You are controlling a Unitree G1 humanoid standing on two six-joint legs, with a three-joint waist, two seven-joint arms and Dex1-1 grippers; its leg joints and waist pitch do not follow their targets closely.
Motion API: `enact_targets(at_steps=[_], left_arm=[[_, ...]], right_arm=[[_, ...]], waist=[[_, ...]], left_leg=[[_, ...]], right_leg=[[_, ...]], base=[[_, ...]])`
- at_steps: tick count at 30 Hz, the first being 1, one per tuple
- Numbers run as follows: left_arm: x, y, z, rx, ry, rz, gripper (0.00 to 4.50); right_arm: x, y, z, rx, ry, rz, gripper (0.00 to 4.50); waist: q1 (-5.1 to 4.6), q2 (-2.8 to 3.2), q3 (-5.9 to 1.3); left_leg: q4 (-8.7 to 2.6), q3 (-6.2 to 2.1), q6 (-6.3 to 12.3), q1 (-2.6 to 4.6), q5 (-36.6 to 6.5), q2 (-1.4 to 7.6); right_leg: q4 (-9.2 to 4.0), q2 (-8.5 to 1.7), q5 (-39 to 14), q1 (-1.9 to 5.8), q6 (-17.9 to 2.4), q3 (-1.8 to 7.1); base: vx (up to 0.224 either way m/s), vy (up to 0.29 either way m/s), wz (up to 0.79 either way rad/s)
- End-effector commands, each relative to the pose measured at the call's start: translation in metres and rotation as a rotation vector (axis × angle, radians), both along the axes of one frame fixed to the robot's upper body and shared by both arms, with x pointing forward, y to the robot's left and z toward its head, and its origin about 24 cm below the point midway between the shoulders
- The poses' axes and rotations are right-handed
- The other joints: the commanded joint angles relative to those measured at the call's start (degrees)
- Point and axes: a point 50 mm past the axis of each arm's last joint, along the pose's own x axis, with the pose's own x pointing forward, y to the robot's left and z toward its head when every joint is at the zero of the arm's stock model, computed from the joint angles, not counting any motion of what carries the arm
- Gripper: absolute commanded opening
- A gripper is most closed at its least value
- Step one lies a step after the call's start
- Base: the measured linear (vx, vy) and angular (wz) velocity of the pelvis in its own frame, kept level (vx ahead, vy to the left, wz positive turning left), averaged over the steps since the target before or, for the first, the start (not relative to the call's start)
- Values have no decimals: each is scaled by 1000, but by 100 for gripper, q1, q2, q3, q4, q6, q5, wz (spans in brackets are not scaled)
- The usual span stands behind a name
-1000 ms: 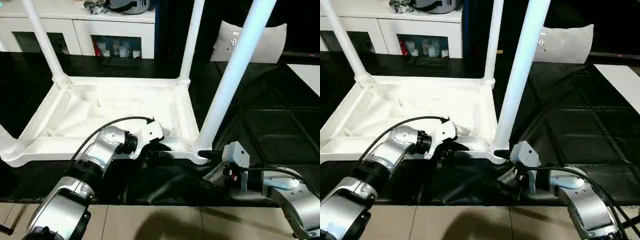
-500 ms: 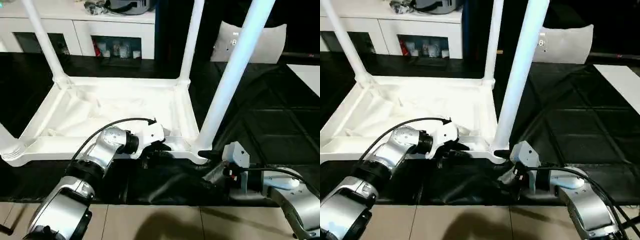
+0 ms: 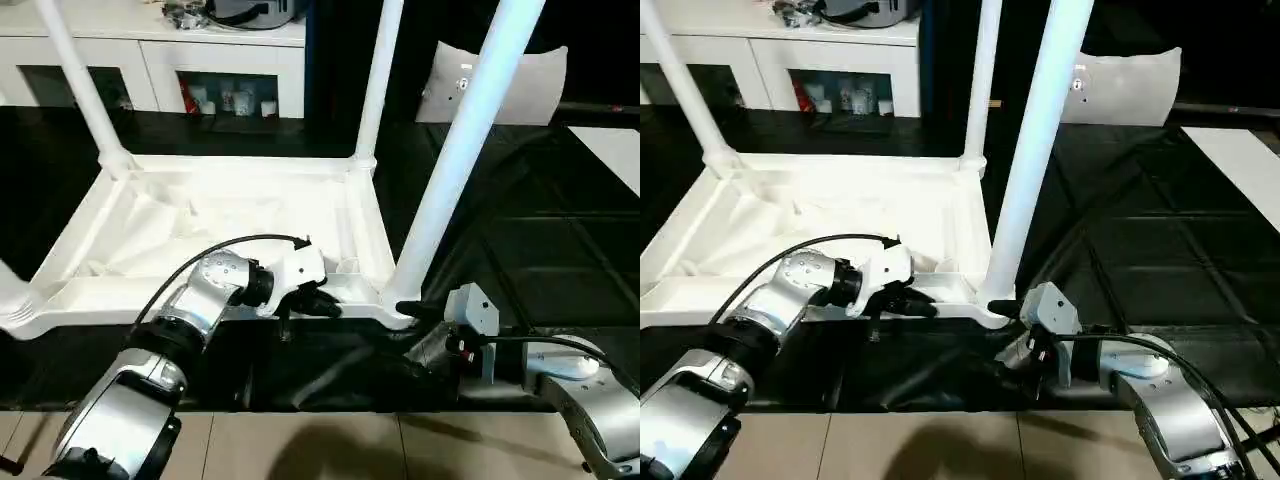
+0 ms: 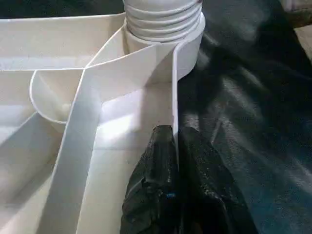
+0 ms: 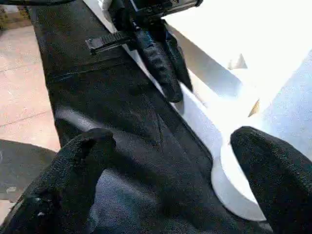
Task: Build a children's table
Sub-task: Rotate table base, then rotate leg to tighten
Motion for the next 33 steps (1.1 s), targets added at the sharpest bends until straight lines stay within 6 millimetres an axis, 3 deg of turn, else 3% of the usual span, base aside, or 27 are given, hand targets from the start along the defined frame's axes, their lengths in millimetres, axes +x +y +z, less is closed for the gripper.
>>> enact_targets(at_steps=[1,4,6,7,9,11,17,21,22,24,25,27,28,33], left_arm=[[-13,0,-7,-28,56,-76,9],[-16,5,-9,-3,46,-92,9],[-18,11,-10,10,46,-97,9],[-18,14,-10,19,41,-99,9],[-19,18,-10,34,35,-102,9],[-21,23,-8,44,39,-118,9],[-29,27,-3,52,51,-181,9],[-33,27,0,58,46,-232,9],[-34,26,1,56,43,-236,0],[-34,26,2,52,44,-238,0],[-35,25,2,56,38,-243,0],[-35,25,3,58,36,-244,0],[-35,25,3,60,33,-243,0],[-33,23,4,66,25,-235,0]], right_arm=[[6,-14,13,17,-44,-80,450],[7,-20,19,53,-4,-98,450],[9,-22,22,61,-39,-114,450],[11,-22,23,69,-63,-122,450],[13,-22,24,76,-87,-132,450],[17,-20,26,55,-125,-108,450],[15,-16,27,52,-6,-14,450],[20,-16,27,62,3,29,450],[21,-16,27,64,-5,31,421],[23,-16,26,69,-13,32,414],[25,-15,26,80,-11,40,414],[25,-15,25,83,-1,54,408],[25,-14,25,86,10,68,377],[24,-9,19,73,75,132,332]], waist=[[16,-15,-382],[-31,-26,-370],[-34,-24,-369],[-53,-56,-367],[-71,-36,-363],[-93,-66,-361],[-193,-49,-354],[-103,-41,-342],[-39,-63,-346],[-27,-67,-350],[-34,-97,-357],[-34,-77,-353],[-37,-90,-360],[-32,-87,-365]], left_leg=[[-359,-178,515,-106,45,433],[-364,-175,569,-103,10,429],[-358,-159,538,-112,-52,407],[-363,-155,514,-112,-68,396],[-363,-157,501,-110,-83,391],[-367,-157,487,-121,-92,390],[-374,-190,536,-112,-1,426],[-365,-134,552,-73,-75,416],[-371,-135,529,-61,-65,429],[-375,-147,487,-60,-46,446],[-370,-149,482,-65,-35,445],[-369,-147,475,-77,-30,432],[-365,-145,478,-82,-2,427],[-352,-142,527,-96,83,419]], right_leg=[[-363,-673,-1194,404,102,530],[-373,-651,-1218,409,35,530],[-398,-656,-1366,415,75,525],[-410,-643,-1453,410,125,516],[-417,-638,-1502,401,145,514],[-405,-647,-1557,407,156,516],[-371,-649,-1400,400,48,546],[-390,-656,-1564,368,-107,552],[-385,-658,-1614,363,-97,554],[-378,-658,-1565,364,-95,554],[-361,-659,-1528,369,-94,555],[-363,-667,-1525,378,-109,560],[-352,-661,-1499,385,-99,563],[-343,-648,-1423,387,-101,558]], base=[[0,0,0],[0,0,0],[0,0,0],[0,0,0],[0,0,0],[0,0,0],[0,0,0],[0,0,0],[0,0,0],[0,0,0],[0,0,0],[0,0,0],[0,0,0],[0,0,0]])
